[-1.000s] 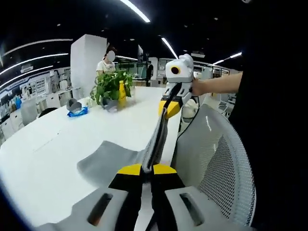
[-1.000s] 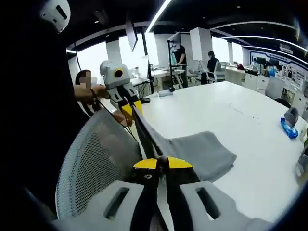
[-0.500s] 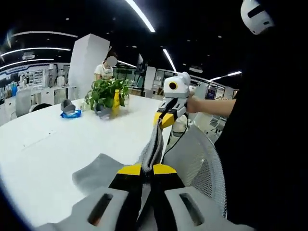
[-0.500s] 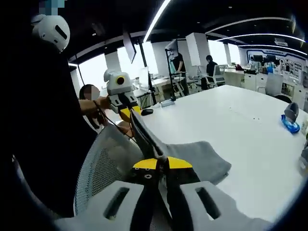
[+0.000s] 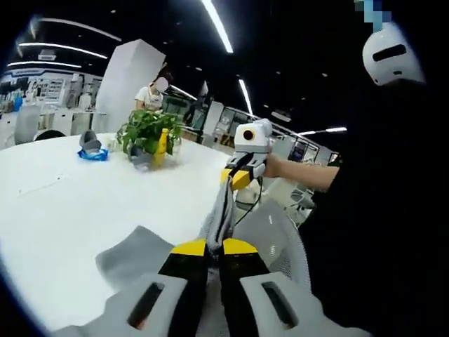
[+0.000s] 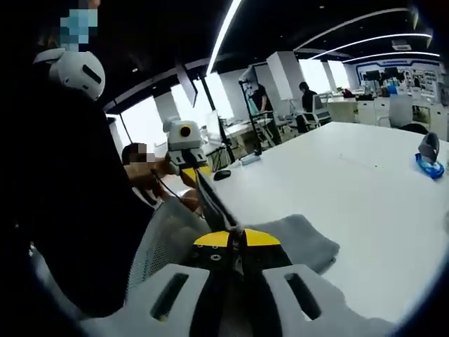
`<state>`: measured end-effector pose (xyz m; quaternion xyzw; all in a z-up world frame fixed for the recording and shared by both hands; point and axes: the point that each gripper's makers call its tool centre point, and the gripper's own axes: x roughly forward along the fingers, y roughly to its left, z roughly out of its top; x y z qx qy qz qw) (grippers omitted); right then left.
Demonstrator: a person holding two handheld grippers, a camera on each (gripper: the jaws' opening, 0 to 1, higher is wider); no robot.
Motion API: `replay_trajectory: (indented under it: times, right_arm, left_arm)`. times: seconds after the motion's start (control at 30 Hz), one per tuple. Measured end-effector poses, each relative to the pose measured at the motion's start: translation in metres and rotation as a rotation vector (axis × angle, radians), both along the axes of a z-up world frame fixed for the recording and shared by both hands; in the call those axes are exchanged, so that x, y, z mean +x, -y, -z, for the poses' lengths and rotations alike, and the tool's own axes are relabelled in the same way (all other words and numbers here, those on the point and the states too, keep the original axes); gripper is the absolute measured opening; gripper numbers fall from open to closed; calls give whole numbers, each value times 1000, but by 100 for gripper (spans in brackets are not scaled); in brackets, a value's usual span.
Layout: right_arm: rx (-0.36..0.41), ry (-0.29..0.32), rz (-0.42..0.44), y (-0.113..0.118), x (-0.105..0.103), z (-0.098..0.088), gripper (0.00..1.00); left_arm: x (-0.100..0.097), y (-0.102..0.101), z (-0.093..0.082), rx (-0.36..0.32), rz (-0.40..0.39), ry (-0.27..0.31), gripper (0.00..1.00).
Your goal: Fold the towel on the table until its edges align and the towel forms a compact rectangular stack.
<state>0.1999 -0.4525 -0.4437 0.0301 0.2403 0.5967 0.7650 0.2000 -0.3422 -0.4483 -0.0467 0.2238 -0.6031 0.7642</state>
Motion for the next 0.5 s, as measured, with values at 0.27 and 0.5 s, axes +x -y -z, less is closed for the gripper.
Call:
replay_trajectory:
  times: [0.27, 0.5]
  right_arm:
    - [11, -71, -22, 1, 15, 11, 2]
    - [34, -142, -13, 2, 22, 20, 2]
  left_arm:
    - [15, -2, 11, -6, -14, -71, 5]
    - [25, -2, 23, -16, -16, -126, 5]
